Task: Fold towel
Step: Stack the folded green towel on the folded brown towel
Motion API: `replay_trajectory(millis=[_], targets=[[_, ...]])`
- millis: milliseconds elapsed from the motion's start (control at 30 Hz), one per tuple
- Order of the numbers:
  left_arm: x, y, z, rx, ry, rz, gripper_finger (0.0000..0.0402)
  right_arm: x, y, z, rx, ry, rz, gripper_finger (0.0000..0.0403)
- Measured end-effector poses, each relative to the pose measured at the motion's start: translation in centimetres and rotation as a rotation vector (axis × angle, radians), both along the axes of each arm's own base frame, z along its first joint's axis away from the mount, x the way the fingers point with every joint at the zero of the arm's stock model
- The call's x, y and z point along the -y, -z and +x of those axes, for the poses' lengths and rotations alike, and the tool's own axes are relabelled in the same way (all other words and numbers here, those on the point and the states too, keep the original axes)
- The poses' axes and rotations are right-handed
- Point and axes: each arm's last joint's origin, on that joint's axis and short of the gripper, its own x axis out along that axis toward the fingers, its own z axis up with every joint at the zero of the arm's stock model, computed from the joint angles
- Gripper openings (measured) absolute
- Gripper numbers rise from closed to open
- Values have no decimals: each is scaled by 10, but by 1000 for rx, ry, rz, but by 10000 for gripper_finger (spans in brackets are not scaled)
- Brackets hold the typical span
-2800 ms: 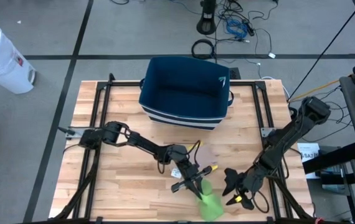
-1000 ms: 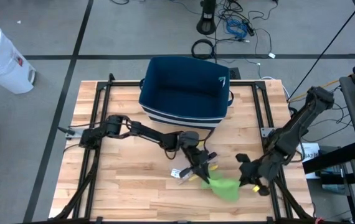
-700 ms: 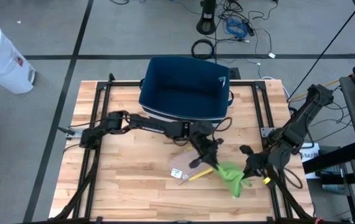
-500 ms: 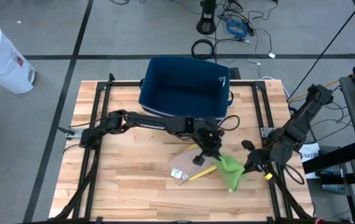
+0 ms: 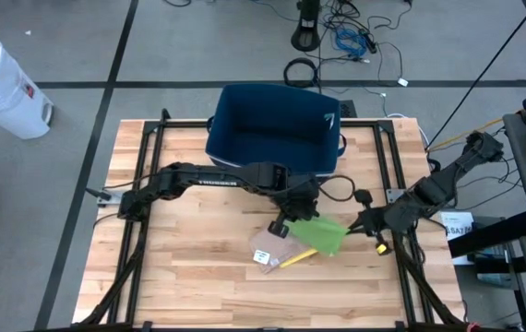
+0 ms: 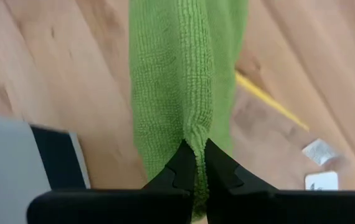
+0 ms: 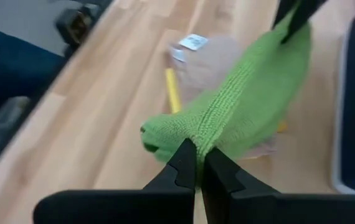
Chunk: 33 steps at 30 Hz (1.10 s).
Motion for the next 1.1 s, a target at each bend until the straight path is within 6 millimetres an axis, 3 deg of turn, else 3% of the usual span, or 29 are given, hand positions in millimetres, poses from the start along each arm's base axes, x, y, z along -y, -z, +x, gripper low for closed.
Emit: replay_trajectory(millis=[233,433,833,1100], targets=[[4,5,-7,-85,-80,114,12,13,8,20,-33,3,-142,0],[0,6,-9,-117,-130,111,12,23,19,36,-109,-2,-181,0],[28,4,-4,-31,-74,150,12,25,27,47,-149,-36,-217,0],[61,0,0,53,47,44,12,23,23,51,-82,-79,-219,0]])
